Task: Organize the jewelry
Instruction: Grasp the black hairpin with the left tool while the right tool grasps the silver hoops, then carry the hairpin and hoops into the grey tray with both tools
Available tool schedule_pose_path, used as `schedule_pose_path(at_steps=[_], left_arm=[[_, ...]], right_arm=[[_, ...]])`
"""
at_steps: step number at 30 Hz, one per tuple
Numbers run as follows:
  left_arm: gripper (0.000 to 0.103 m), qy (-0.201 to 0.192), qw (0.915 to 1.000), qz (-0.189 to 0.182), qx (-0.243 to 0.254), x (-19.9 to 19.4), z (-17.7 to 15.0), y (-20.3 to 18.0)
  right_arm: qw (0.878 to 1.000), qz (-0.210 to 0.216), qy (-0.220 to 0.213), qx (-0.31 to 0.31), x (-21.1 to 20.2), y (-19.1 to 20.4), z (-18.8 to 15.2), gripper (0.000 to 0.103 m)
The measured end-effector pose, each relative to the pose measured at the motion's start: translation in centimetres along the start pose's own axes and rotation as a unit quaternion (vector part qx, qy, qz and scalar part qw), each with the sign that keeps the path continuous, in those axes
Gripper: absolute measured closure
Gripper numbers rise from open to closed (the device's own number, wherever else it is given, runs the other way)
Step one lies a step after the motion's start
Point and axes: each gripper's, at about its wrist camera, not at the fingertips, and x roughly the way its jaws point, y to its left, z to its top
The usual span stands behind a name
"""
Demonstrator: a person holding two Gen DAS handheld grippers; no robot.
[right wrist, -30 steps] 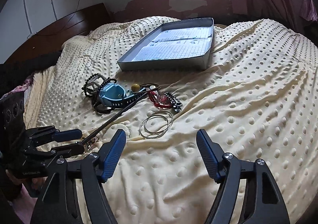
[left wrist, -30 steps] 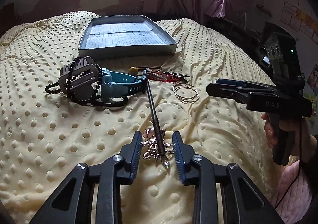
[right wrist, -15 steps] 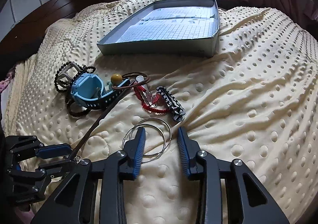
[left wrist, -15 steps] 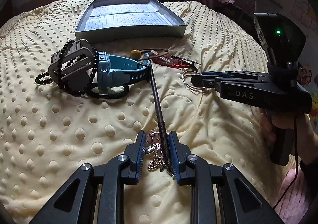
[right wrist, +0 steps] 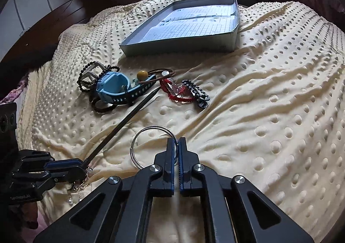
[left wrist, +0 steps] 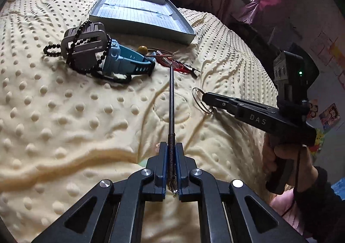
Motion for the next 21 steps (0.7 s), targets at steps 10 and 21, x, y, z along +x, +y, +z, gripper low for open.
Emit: schedule_pose_path(at_steps=[10,21], left_arm=[[0.096,-0.029,0.9985,-0.03,-0.035,-1.7,-0.9,0.6],[0.096,-0.113,0.9883,-0.083,-0.059,-4.4,-1.2,0.8]], right_arm=[[1.0,0.018,-0.016,0.015,-1.9,0.4,-0.8,0.1],[0.996,0.06,-0.048,0.034,-3.1,0.5,-1.1,0.1]])
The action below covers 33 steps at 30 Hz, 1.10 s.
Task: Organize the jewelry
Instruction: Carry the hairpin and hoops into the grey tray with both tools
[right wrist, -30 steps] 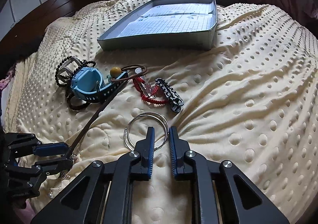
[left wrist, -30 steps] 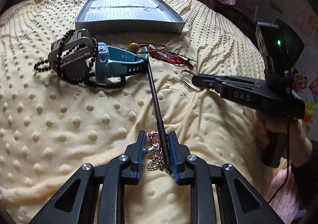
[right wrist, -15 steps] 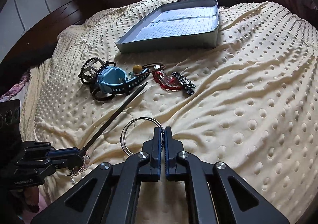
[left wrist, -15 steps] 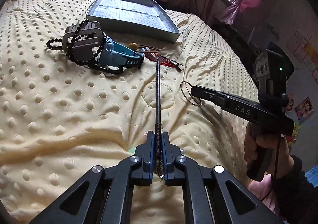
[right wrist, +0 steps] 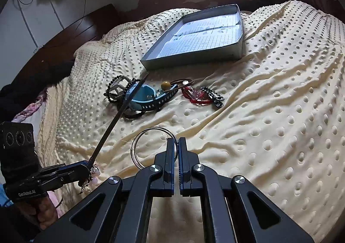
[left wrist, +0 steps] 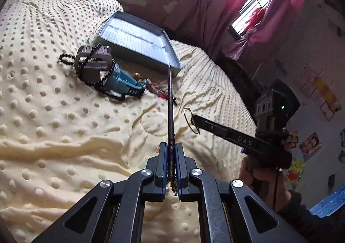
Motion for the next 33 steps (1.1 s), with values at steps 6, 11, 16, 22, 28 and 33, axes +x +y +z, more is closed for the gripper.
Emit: schedule_pose_path(at_steps=[6,11,16,22,28,33], left_arm=[[0.096,-0.024,0.9995,-0.005,0.017,-0.6,2.8,-1.0],[0.096,-0.051,0.9985,-0.002,0.02,-1.1,5.7,-1.8],[0.096,-0.078,0.9961,0.01,0.04,-0.8,10.4,-3.6],[0.096,-0.128,0.9896,0.027,0.058,1.3,17.7,-4.4],[0.096,-0.154,0.9856,0.053,0.048,6.4,23.6,-2.1],[0.096,-0.134,0.9878,0.077,0.021,11.1,25.4,1.3]], right_arm=[[0.998,0.019,-0.056,0.008,-1.9,0.2,0.7,0.1],[0.996,0.03,-0.085,0.015,-3.0,0.3,1.7,0.1],[0.994,0.029,-0.105,0.02,-3.3,0.0,4.4,0.1],[0.992,0.002,-0.128,0.02,-1.8,-0.2,10.1,0.1],[0.99,-0.024,-0.134,0.043,2.2,-1.7,15.5,0.1],[0.991,-0.048,-0.11,0.054,7.2,-3.1,17.6,0.1]])
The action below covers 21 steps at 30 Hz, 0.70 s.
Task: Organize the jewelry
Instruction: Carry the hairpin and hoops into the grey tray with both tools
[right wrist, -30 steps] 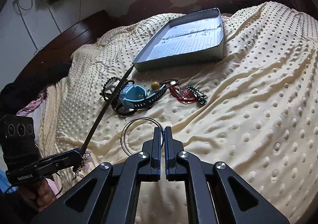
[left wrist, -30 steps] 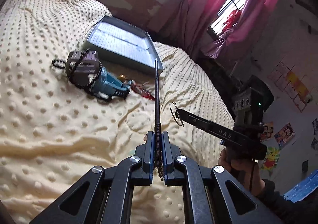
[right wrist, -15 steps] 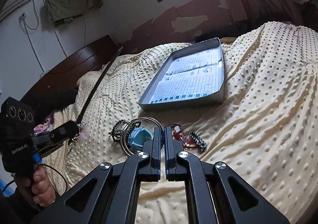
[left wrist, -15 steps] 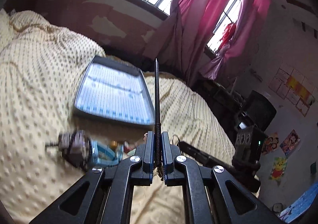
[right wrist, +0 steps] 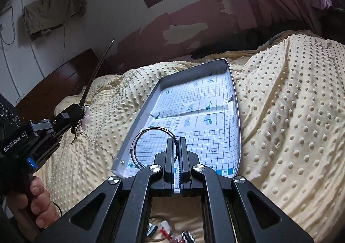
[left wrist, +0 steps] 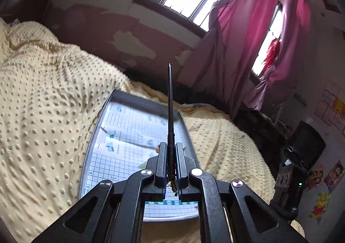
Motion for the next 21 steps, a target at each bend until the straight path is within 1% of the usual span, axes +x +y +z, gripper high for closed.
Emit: schedule_pose_path(at_steps=[2,4,8,10,12,14,16,18,21], left_arm=[[0.096,0.015,0.9998,0.011,0.002,1.7,-0.6,0.9],[0.096,0.04,0.9989,0.023,0.001,3.3,-1.5,1.7],[0.096,0.091,0.9944,0.053,0.01,5.8,-3.2,2.9],[0.096,0.111,0.9922,0.057,0.01,6.4,-3.6,3.1],[0.096,0.136,0.9878,0.075,0.013,7.2,-3.9,2.9],[0.096,0.152,0.9837,0.095,0.011,7.8,-4.1,3.1],[0.096,0.17,0.9797,0.106,0.002,8.3,-4.3,3.4],[0.096,0.179,0.9781,0.105,-0.012,8.5,-4.5,3.8],[0.096,0.181,0.9783,0.098,-0.026,8.3,-4.5,4.3]], right_arm=[[1.0,-0.01,0.015,-0.002,1.9,-0.2,-0.3,0.1],[0.999,-0.021,0.03,-0.01,3.6,-0.3,-0.8,0.1],[0.997,-0.037,0.063,-0.025,6.4,-0.4,-1.8,0.1],[0.996,-0.043,0.063,-0.042,6.9,-0.1,-2.1,0.099],[0.995,-0.05,0.065,-0.057,7.3,0.3,-2.1,0.099],[0.995,-0.051,0.066,-0.061,7.5,0.5,-2.1,0.099],[0.994,-0.056,0.066,-0.066,7.6,0.5,-2.1,0.099],[0.994,-0.057,0.067,-0.067,7.5,0.5,-2.0,0.099],[0.994,-0.057,0.068,-0.068,7.0,0.4,-1.9,0.098]])
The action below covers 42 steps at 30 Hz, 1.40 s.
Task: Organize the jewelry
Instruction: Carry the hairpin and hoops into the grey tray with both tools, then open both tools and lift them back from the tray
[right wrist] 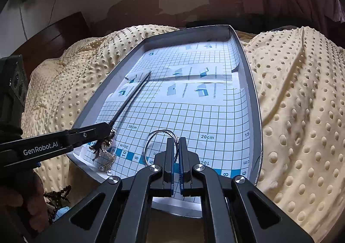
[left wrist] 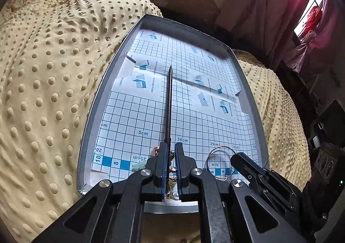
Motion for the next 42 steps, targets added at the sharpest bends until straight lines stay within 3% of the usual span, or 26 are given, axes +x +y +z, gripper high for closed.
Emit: schedule_pose_path(at_steps=[3,5,7,8,11,15,19,24,32,37,42], left_arm=[[0.087,-0.005,1.0,0.002,-0.005,-0.7,0.0,0.3],[0.071,-0.015,0.9998,-0.001,-0.009,-1.6,-0.2,0.4],[0.055,-0.034,0.9993,-0.003,-0.015,-3.0,-0.4,0.5],[0.042,-0.048,0.9987,-0.005,-0.016,-4.0,-0.6,0.4],[0.019,-0.088,0.996,-0.012,-0.009,-7.2,-1.5,0.1],[0.001,-0.148,0.9888,-0.02,0.008,-11.9,-3.4,-0.8],[0.0,-0.22,0.9748,-0.022,0.028,-17.6,-6.2,-1.6],[0.0,-0.279,0.9573,0.004,0.075,-23.4,-9.9,-3.3],[0.0,-0.305,0.9466,0.016,0.104,-28.3,-16.6,-3.6],[0.0,-0.306,0.9488,-0.01,0.078,-28.9,-19.5,-1.7],[0.0,-0.299,0.9504,0.0,0.086,-28.1,-21.9,-0.3]], right_arm=[[1.0,0.001,-0.004,-0.001,-0.8,-0.2,-0.2,0.096],[1.0,0.002,-0.017,0.001,-1.9,-0.6,-0.3,0.09],[0.999,0.005,-0.035,0.007,-3.2,-0.9,-0.3,0.07],[0.999,0.007,-0.046,0.01,-4.0,-1.1,-0.3,0.065],[0.997,0.008,-0.076,0.007,-6.8,-1.2,-0.6,0.057],[0.992,0.009,-0.123,-0.003,-11.1,-1.0,-1.3,0.029],[0.986,0.017,-0.167,-0.02,-15.7,-0.4,-2.4,0.008],[0.976,0.005,-0.214,-0.049,-21.3,1.2,-4.6,0.001],[0.969,0.034,-0.24,-0.056,-27.8,3.0,-9.3,0.001],[0.967,0.04,-0.25,-0.039,-29.3,3.0,-12.3,0.001],[0.971,0.023,-0.235,-0.025,-28.4,2.4,-14.7,0.001]])
